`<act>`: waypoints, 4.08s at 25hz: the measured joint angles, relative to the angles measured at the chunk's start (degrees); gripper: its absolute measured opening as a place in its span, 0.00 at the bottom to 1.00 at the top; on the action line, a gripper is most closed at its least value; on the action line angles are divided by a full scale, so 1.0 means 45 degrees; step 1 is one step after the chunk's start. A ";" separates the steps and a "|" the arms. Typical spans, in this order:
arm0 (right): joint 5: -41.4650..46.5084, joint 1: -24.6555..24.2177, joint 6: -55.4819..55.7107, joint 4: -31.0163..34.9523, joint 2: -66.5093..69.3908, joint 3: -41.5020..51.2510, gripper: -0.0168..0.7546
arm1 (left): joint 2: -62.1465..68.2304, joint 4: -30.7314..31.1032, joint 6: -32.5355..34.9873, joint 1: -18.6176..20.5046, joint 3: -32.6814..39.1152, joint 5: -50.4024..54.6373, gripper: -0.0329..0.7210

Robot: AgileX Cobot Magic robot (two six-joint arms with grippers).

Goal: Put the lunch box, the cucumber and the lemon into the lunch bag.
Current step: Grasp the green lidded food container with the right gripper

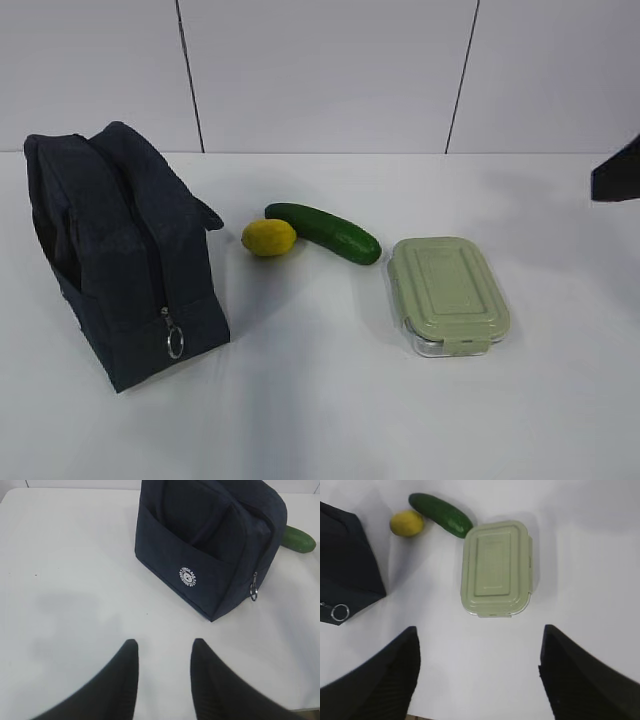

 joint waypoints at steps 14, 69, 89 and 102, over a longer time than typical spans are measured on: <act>0.1335 -0.0260 -0.5068 0.3948 0.7231 -0.2597 0.77 | 0.0000 0.0000 0.0000 0.0000 0.0000 0.0000 0.36; 0.2590 -0.3595 -1.3922 1.0639 1.4580 -0.3588 0.77 | 0.0000 0.0000 0.0000 0.0000 0.0000 0.0000 0.36; 0.2815 -0.3595 -1.3956 1.0645 1.4688 -0.3588 0.69 | 0.0000 0.0000 0.0000 0.0000 0.0000 0.0000 0.36; 0.3028 -0.3595 -1.3964 1.0960 1.5083 -0.3617 0.57 | 0.0000 0.0000 0.0000 0.0000 0.0000 0.0000 0.36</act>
